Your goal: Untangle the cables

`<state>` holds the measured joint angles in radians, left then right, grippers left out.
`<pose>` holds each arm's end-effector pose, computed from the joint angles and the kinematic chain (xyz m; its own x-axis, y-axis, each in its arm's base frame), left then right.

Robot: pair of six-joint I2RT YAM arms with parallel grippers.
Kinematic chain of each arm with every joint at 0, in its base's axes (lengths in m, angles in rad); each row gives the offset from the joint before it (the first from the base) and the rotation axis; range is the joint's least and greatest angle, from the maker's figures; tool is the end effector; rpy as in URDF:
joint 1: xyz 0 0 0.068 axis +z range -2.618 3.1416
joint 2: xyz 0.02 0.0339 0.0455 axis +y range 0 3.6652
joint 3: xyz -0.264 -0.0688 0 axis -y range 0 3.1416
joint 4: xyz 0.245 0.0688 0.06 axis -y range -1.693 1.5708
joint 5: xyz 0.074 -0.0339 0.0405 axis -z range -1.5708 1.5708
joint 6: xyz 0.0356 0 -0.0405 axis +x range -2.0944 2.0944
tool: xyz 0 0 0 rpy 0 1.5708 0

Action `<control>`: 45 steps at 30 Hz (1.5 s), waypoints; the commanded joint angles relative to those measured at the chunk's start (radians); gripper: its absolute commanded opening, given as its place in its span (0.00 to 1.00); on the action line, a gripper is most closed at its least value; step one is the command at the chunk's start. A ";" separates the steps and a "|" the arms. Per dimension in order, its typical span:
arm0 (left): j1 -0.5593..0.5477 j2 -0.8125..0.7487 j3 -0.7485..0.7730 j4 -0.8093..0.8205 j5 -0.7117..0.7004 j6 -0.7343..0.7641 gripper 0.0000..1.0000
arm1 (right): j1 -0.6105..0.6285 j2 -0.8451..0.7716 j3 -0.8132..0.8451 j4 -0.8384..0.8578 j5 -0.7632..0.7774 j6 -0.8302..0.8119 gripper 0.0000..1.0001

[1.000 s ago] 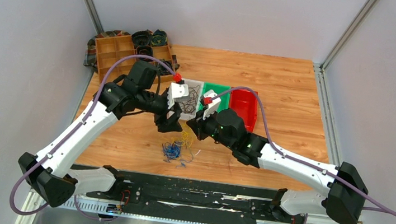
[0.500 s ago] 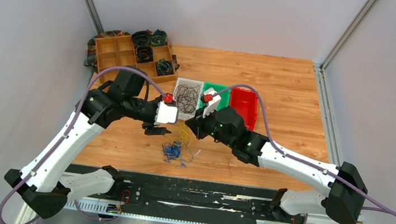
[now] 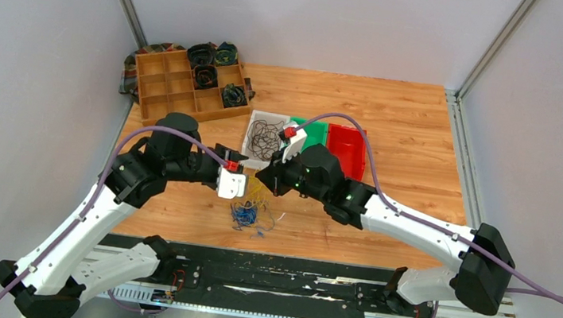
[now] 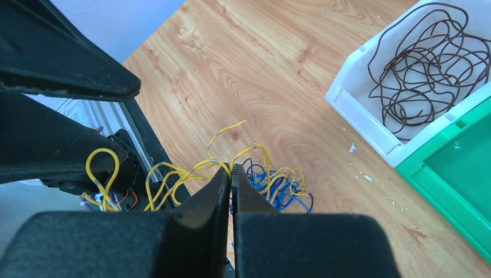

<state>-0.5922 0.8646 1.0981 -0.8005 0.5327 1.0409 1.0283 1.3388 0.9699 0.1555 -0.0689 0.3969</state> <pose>0.1239 -0.1051 0.3732 0.4963 0.5619 -0.6617 0.8072 -0.0183 0.5900 0.1613 0.2723 0.3149 -0.4445 0.0095 -0.8957 -0.7777 0.4920 0.3912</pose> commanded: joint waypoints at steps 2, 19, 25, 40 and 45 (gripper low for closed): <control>-0.006 0.002 -0.012 0.066 -0.006 0.001 0.41 | -0.020 0.008 0.036 -0.002 -0.046 0.046 0.01; -0.006 0.041 0.061 -0.138 0.015 0.031 0.15 | -0.081 -0.027 -0.014 0.033 -0.091 0.117 0.01; -0.006 0.004 0.034 -0.130 -0.016 0.142 0.36 | -0.109 -0.056 -0.028 0.025 -0.117 0.125 0.01; -0.041 -0.004 -0.018 0.137 0.031 -0.036 0.58 | -0.109 -0.006 0.002 0.056 -0.159 0.163 0.01; -0.055 0.005 -0.017 0.135 0.061 -0.083 0.50 | -0.109 0.021 0.025 0.062 -0.181 0.183 0.01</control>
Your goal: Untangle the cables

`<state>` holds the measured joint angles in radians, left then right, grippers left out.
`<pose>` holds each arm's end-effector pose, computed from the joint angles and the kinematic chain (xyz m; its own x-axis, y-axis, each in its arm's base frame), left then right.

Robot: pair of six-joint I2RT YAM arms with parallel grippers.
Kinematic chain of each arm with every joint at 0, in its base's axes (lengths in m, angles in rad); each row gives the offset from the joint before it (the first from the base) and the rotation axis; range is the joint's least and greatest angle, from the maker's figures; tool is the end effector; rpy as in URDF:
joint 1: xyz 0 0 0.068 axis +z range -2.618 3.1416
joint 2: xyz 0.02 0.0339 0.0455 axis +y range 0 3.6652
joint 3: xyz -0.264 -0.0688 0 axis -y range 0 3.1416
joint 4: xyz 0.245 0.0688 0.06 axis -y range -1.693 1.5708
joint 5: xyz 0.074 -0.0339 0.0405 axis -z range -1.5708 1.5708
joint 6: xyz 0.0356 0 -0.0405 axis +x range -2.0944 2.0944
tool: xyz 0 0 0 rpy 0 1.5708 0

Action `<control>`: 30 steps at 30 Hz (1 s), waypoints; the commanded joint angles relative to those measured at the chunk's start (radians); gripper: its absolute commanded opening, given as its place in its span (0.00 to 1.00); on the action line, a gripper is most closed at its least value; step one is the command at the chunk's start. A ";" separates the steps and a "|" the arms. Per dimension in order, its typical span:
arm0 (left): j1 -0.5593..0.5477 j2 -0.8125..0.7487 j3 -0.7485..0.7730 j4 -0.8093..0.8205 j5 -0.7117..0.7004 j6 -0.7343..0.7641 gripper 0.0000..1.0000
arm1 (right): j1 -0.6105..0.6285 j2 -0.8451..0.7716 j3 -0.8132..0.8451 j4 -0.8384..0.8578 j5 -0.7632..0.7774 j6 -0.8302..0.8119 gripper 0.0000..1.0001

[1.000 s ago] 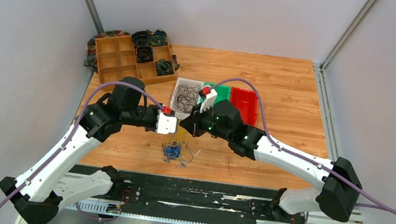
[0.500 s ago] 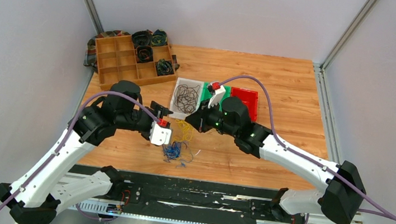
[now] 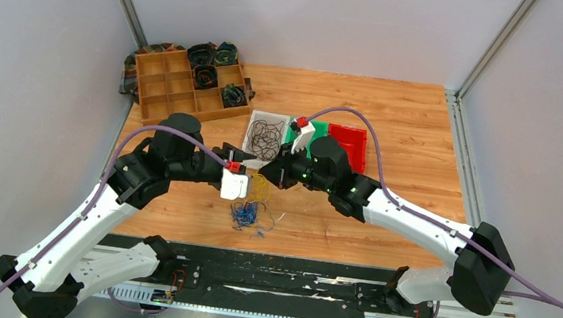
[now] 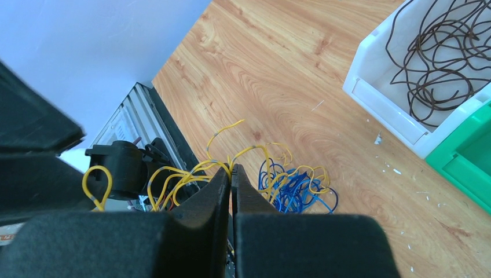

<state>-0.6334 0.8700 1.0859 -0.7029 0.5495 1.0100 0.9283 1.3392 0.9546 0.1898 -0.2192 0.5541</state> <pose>0.1248 -0.1147 0.3775 0.5419 0.4981 -0.6770 0.7857 -0.0143 0.6184 0.1830 0.2574 0.3131 -0.5771 0.0861 -0.8121 -0.7122 0.4336 0.5520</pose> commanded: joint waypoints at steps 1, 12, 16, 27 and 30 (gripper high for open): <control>-0.014 0.001 -0.006 0.037 0.045 -0.055 0.47 | -0.008 0.024 0.043 0.028 -0.033 0.029 0.01; -0.026 0.037 -0.001 -0.046 0.033 -0.055 0.44 | -0.009 0.024 0.047 0.025 -0.032 0.046 0.01; -0.038 0.057 0.009 -0.045 0.016 -0.046 0.52 | -0.008 0.023 0.049 0.014 -0.020 0.052 0.01; -0.048 0.069 0.021 -0.047 0.029 -0.061 0.19 | 0.004 0.031 0.059 -0.006 -0.007 0.049 0.01; -0.048 0.058 0.030 -0.049 0.019 -0.069 0.07 | 0.001 0.025 0.046 -0.013 0.005 0.046 0.01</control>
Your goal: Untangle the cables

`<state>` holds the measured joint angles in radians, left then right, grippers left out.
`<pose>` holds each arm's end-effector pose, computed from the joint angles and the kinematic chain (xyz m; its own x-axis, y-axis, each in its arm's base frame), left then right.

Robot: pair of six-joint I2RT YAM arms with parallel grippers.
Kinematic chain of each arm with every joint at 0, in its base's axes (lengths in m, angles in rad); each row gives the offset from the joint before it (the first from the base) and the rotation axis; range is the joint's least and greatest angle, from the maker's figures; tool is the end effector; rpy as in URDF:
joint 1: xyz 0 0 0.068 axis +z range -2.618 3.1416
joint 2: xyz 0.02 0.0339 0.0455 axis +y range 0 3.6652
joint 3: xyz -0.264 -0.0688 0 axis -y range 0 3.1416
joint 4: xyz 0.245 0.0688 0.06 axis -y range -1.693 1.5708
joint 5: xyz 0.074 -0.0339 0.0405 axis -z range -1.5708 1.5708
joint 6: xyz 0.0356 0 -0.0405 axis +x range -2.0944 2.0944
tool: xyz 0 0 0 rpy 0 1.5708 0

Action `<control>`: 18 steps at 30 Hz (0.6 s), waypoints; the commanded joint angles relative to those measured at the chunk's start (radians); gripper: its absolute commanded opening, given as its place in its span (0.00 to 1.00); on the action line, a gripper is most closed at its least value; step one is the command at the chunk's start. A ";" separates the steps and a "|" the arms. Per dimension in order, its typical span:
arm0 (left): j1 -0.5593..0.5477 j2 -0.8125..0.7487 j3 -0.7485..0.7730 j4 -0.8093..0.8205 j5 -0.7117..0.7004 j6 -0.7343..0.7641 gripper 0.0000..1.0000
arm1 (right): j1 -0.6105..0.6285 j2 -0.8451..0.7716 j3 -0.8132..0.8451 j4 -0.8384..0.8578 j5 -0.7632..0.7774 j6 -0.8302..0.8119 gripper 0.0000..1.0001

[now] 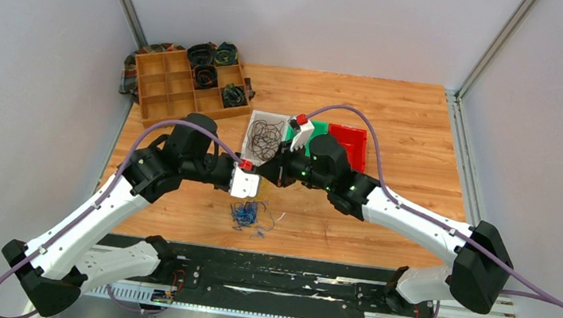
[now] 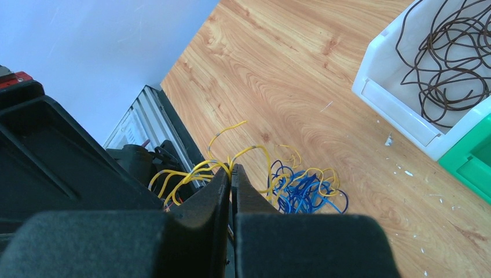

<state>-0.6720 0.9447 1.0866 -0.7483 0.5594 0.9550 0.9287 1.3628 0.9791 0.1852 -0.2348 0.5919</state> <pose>0.1330 -0.1299 0.3621 0.4517 0.5248 -0.7215 0.8660 -0.0633 0.4961 0.1860 0.2625 0.3143 -0.6088 0.0920 -0.7880 -0.6938 0.4199 0.5851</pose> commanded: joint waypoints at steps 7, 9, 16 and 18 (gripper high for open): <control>-0.009 -0.030 0.089 -0.009 -0.066 -0.064 0.01 | -0.001 -0.046 -0.057 0.002 0.072 -0.012 0.01; -0.009 -0.029 0.111 -0.001 -0.112 -0.113 0.01 | 0.000 -0.082 -0.087 0.003 0.108 -0.040 0.11; -0.009 -0.052 0.111 0.068 -0.232 -0.255 0.01 | 0.003 -0.262 -0.147 -0.016 0.219 -0.218 0.69; -0.009 -0.047 0.109 0.067 -0.253 -0.273 0.01 | 0.002 -0.297 -0.125 -0.039 0.222 -0.268 0.73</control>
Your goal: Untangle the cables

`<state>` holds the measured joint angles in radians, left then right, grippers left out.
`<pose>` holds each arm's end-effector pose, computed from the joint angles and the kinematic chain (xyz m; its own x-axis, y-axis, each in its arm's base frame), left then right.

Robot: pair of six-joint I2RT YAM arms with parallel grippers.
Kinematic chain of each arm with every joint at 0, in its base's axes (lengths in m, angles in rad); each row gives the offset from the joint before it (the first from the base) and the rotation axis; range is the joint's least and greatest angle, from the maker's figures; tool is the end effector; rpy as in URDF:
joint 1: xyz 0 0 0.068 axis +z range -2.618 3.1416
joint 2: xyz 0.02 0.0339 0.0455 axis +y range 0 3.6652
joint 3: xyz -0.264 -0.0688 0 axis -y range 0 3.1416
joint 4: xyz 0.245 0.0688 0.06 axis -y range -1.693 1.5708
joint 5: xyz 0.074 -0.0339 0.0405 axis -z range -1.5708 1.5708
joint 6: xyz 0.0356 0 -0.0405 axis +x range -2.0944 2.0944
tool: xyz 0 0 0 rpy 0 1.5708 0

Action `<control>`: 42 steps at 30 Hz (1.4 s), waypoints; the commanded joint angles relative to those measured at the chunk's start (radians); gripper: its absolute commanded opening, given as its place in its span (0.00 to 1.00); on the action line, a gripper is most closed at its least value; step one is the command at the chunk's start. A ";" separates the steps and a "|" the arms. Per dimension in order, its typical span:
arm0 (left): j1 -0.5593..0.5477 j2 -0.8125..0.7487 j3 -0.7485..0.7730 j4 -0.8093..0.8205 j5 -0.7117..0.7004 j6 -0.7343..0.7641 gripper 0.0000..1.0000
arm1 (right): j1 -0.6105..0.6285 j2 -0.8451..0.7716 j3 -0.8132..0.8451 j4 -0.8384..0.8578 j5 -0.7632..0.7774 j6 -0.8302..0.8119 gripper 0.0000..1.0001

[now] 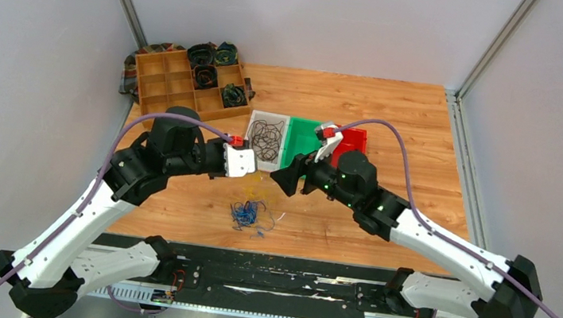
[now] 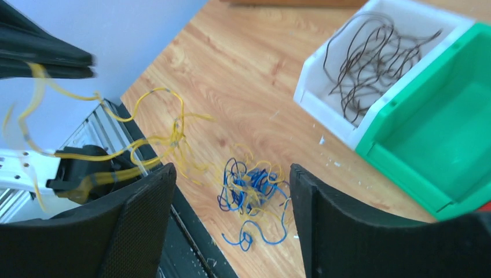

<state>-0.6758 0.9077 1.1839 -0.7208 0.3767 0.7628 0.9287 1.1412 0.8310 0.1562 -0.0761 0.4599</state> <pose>0.1272 -0.1188 0.4000 0.3383 0.5522 -0.7619 0.8396 0.1884 0.5094 0.1594 0.2177 0.3191 -0.4567 0.1283 -0.8803 -0.7151 0.5357 0.4491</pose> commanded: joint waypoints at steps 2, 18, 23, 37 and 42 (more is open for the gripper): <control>-0.005 -0.001 0.017 0.038 -0.092 -0.102 0.01 | 0.004 -0.102 0.039 -0.001 0.035 -0.164 0.74; -0.005 0.052 0.121 -0.045 -0.046 -0.209 0.01 | 0.114 0.066 0.171 0.198 -0.009 -0.255 0.60; -0.005 0.058 0.163 -0.107 0.020 -0.219 0.01 | 0.120 0.096 0.178 0.211 0.082 -0.254 0.41; -0.005 0.103 0.263 -0.193 0.140 -0.279 0.00 | 0.181 0.101 0.102 0.429 0.213 -0.296 0.49; -0.005 0.122 0.312 -0.214 0.217 -0.296 0.01 | 0.183 0.145 0.094 0.485 0.229 -0.260 0.45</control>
<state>-0.6762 1.0210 1.4425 -0.9150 0.5026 0.4946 1.0981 1.2499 0.9367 0.5426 0.1101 0.1867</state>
